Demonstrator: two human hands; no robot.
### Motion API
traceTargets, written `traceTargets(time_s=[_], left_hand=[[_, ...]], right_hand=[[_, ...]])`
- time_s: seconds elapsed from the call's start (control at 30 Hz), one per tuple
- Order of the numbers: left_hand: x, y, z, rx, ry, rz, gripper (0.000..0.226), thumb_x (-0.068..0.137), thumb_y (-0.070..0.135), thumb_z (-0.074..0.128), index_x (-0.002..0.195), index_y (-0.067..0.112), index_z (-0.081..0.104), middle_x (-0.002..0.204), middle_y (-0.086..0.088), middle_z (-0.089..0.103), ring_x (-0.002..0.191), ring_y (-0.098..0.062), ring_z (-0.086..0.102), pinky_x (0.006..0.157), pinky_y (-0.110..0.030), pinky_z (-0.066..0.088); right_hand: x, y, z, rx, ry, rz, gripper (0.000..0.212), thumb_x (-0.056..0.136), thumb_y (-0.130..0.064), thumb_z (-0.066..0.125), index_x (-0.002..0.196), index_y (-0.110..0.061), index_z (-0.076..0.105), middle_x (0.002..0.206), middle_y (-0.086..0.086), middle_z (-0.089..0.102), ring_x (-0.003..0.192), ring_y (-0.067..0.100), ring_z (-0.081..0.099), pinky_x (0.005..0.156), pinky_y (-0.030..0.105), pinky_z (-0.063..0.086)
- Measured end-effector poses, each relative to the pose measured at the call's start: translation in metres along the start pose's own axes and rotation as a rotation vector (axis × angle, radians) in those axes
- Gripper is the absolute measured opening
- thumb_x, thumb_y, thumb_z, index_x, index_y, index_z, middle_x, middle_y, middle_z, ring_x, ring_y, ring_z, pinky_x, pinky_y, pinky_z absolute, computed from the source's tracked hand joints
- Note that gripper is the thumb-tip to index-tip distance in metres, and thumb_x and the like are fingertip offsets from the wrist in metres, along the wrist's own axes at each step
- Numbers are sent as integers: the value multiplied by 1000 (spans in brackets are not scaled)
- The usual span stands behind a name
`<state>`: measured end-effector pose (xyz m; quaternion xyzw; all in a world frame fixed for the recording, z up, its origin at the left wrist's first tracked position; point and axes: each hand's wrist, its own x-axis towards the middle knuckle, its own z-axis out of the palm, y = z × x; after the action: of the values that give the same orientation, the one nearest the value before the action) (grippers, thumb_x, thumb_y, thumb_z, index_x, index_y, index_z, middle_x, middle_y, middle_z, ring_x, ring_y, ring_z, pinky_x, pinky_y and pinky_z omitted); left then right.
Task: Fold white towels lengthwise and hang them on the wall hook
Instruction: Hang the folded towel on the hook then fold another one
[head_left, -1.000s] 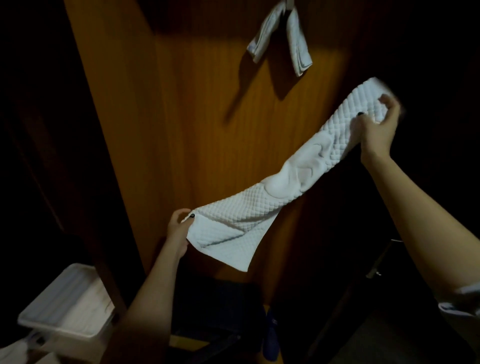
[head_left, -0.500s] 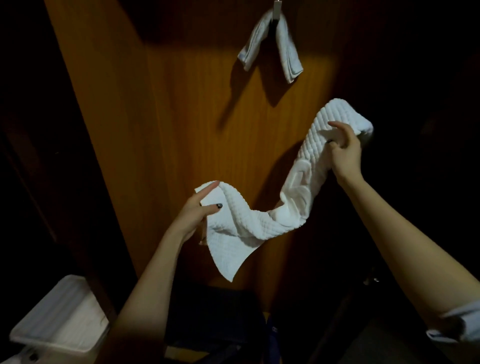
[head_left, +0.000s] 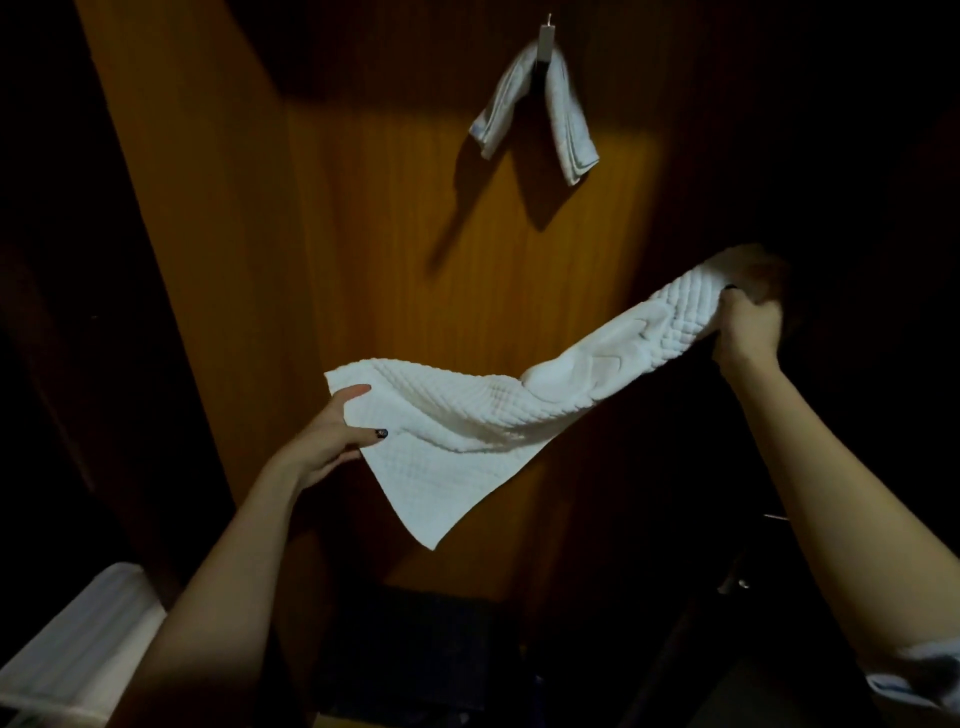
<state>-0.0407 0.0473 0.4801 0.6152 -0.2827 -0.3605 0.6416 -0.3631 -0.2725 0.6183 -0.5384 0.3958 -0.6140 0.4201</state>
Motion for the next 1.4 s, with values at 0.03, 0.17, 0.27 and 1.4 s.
traceTargets(time_s=[0.03,0.17,0.27,1.4], left_hand=[[1,1,0,-8,18,13,62,82,-6,67,130,28,50,120,3,55,108,-14,58,76,-27,56],[4,-1,-4,-266,141,57,41,86,-13,55,111,17,67,121,-5,59,103,-16,62,73,-21,56],[3,-7,-10,-355,168,14,44,86,-16,50,114,14,65,124,-8,56,103,-19,62,77,-24,54],[4,-63,-21,741,521,111,8,86,14,65,91,8,65,120,-14,50,104,-31,52,80,-32,42]], right_hand=[[0,-1,1,-21,3,-18,44,87,-12,48,131,-17,50,86,-7,55,76,9,54,64,18,46],[2,-8,4,-50,-14,-51,50,88,-13,46,138,-16,44,88,-1,54,72,12,51,59,25,39],[-3,-18,9,-40,-21,-103,43,91,-8,48,134,-13,47,116,1,53,99,10,52,79,21,44],[-24,-31,47,-13,-124,-283,48,87,2,47,134,-8,43,126,-1,49,67,-24,51,58,2,40]])
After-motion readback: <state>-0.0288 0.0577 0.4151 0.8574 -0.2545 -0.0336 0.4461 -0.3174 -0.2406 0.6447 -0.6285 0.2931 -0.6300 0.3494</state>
